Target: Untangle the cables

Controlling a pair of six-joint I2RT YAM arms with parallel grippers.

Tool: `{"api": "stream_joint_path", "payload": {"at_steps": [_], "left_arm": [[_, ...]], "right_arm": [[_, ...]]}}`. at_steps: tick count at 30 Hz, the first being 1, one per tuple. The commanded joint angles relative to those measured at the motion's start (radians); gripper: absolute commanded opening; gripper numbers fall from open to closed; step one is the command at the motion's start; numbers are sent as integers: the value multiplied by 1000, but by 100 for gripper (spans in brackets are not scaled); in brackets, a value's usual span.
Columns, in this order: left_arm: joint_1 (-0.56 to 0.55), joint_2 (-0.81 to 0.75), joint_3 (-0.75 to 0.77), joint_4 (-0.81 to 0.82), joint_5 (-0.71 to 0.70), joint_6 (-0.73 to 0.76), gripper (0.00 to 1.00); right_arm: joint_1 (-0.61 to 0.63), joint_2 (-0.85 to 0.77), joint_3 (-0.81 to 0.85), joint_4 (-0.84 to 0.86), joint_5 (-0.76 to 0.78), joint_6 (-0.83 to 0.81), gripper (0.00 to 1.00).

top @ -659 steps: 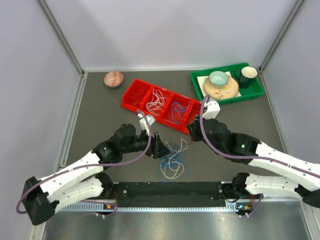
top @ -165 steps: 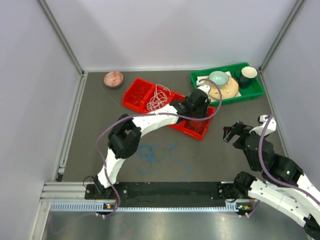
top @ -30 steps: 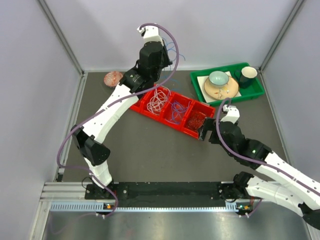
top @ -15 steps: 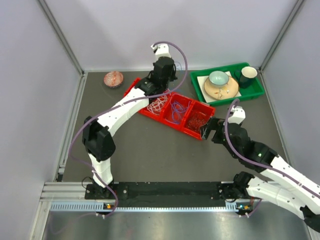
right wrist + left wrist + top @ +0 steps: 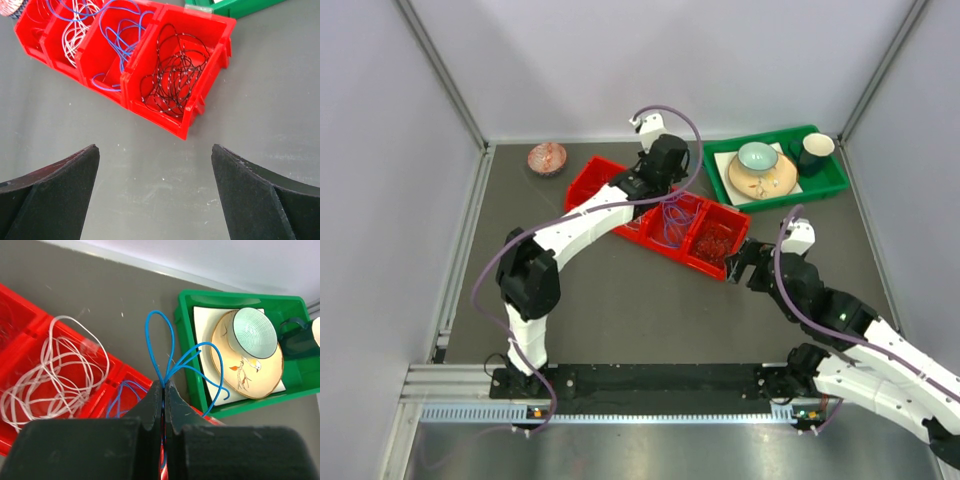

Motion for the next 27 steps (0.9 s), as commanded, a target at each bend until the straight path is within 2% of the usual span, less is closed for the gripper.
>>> {"api": "stream_joint_path", "payload": {"at_steps": [1,13,27], "left_arm": [[-2,41,-7,0,-41,-145,0],[-7,168,-58,-102,-90,-436,0],[-42,233,-101,-117,-67,-467,0]], "right_arm": [[-9,-30,-11,18,19,12,92],[-9,-79,-15,-19,42,3,93],[-9,-56,-2,-19,16,-3,94]]}}
